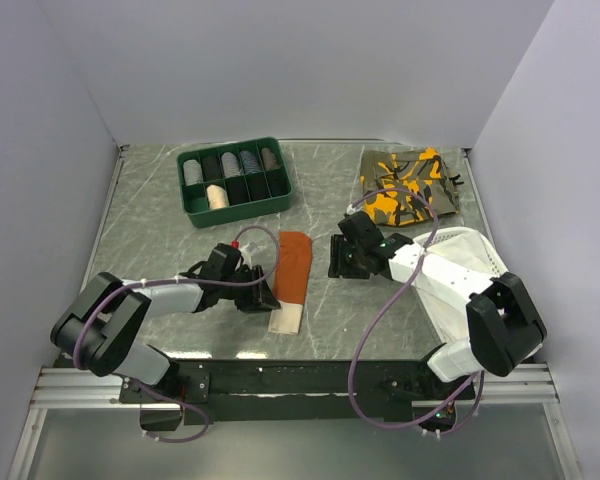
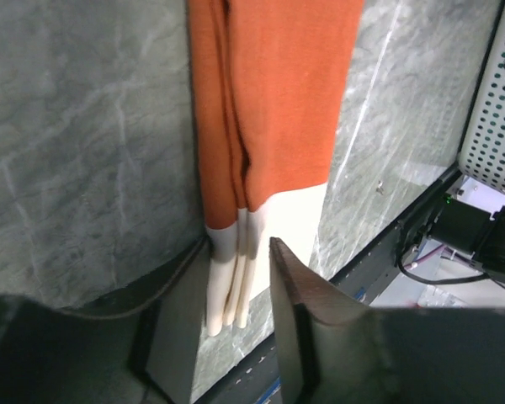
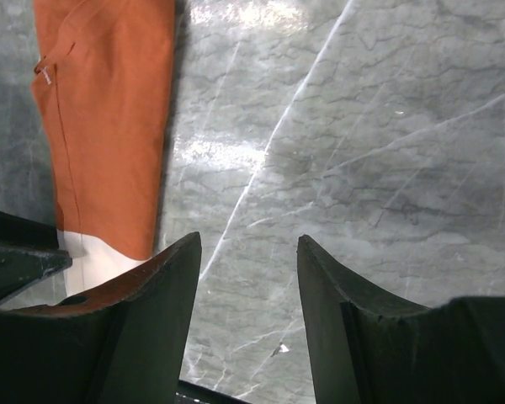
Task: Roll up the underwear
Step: Roll the underwear to the center of the board.
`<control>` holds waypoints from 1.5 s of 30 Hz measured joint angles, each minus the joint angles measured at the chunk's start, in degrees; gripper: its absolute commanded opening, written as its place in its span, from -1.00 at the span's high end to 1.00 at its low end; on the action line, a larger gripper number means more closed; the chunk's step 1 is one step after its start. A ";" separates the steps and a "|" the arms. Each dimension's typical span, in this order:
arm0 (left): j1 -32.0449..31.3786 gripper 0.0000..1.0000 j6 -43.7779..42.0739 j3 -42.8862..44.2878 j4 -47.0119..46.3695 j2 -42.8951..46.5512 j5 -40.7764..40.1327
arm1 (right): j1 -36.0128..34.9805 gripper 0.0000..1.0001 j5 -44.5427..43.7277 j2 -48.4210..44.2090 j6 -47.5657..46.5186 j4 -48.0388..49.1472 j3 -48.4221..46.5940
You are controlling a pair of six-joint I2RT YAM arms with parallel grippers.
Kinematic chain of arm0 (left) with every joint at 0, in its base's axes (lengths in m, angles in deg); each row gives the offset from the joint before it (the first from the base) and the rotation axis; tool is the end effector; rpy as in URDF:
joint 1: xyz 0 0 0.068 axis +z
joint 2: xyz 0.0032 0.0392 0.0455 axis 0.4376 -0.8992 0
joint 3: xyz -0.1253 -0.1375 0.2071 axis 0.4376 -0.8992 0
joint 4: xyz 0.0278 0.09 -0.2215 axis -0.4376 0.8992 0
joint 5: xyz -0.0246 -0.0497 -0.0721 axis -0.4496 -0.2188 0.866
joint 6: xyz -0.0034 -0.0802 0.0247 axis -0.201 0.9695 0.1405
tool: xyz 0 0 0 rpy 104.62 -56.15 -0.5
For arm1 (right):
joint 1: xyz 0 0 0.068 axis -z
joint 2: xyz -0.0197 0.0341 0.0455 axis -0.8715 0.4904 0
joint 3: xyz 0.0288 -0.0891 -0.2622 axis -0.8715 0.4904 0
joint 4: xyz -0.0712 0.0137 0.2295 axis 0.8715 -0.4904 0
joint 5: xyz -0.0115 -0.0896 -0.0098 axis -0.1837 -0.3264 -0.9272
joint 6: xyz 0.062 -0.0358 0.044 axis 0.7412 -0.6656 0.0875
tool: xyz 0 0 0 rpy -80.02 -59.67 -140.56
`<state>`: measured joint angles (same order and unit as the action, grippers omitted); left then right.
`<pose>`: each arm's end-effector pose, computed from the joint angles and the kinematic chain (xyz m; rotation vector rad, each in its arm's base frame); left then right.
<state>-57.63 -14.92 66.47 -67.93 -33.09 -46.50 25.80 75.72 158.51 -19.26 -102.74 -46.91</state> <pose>0.2002 -0.1632 0.1271 -0.1151 2.6577 -1.1287 0.2359 0.1629 0.1948 -0.0562 2.6121 0.4213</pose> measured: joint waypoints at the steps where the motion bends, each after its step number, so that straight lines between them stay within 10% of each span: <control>1: 0.00 0.29 0.26 -0.04 -0.04 -0.11 -0.04 | -0.26 -0.13 0.00 0.02 0.02 -0.02 0.00; 21: 1.16 0.98 0.94 2.05 2.84 -2.62 -1.11 | -10.75 -0.09 0.07 -0.11 -1.62 1.62 1.07; 45: 8.37 0.98 -4.85 9.38 18.53 -3.37 -4.90 | -43.21 -0.16 -24.02 7.10 -22.32 7.93 -2.05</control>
<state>-49.26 -19.77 75.85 -49.40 -36.46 -51.39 -17.41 51.70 165.61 -41.58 -94.81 -48.97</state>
